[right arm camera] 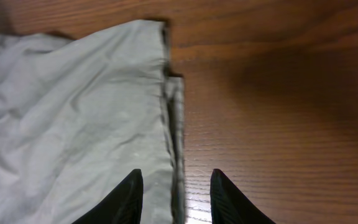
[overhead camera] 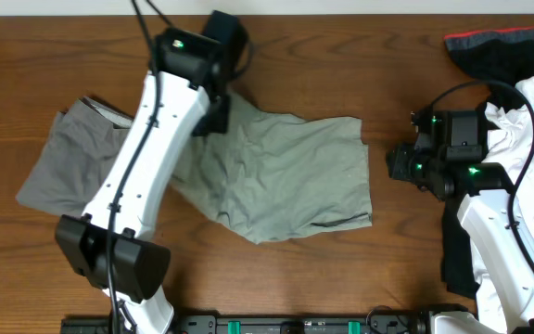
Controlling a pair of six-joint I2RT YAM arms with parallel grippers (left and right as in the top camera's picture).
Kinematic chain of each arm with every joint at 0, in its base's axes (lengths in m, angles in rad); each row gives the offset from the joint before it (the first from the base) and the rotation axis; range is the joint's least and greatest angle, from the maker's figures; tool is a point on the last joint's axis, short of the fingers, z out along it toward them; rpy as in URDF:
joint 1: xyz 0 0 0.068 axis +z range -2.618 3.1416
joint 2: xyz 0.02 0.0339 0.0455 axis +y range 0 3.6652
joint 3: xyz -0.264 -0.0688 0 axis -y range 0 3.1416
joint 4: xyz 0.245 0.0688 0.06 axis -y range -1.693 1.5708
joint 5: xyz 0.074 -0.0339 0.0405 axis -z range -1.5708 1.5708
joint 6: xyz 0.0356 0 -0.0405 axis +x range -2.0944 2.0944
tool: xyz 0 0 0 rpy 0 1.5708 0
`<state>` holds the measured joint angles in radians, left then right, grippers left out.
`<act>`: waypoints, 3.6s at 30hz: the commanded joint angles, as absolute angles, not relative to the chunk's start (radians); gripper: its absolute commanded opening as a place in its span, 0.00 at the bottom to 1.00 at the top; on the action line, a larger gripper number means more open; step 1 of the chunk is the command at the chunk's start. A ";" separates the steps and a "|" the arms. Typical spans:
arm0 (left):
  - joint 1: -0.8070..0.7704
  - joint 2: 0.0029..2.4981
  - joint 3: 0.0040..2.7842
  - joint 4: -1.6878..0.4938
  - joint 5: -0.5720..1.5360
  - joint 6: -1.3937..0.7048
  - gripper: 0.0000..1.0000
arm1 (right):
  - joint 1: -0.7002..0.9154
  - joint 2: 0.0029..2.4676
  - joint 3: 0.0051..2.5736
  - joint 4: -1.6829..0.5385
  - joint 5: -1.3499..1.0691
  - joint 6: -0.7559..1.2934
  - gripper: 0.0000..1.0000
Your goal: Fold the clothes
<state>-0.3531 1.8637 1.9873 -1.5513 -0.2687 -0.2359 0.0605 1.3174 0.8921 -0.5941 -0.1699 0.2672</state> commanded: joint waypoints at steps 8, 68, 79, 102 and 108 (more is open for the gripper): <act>-0.251 1.869 2.094 -1.589 -0.469 -0.149 0.06 | 0.051 1.307 0.890 -0.595 -0.154 0.286 0.34; -0.484 2.067 2.146 -1.381 -0.011 -0.419 0.28 | 0.066 1.308 0.888 -0.618 -0.308 0.227 0.24; -0.361 2.085 2.071 -1.369 -0.008 -0.368 0.08 | 0.286 1.388 0.888 -0.302 -0.368 0.175 0.04; -0.306 2.091 1.377 -1.076 -0.012 -0.376 0.08 | 0.229 2.064 0.899 0.165 -0.252 0.283 0.08; -0.271 2.091 1.281 -1.060 -0.011 -0.378 0.08 | 0.168 2.039 0.899 0.105 -0.294 0.264 0.07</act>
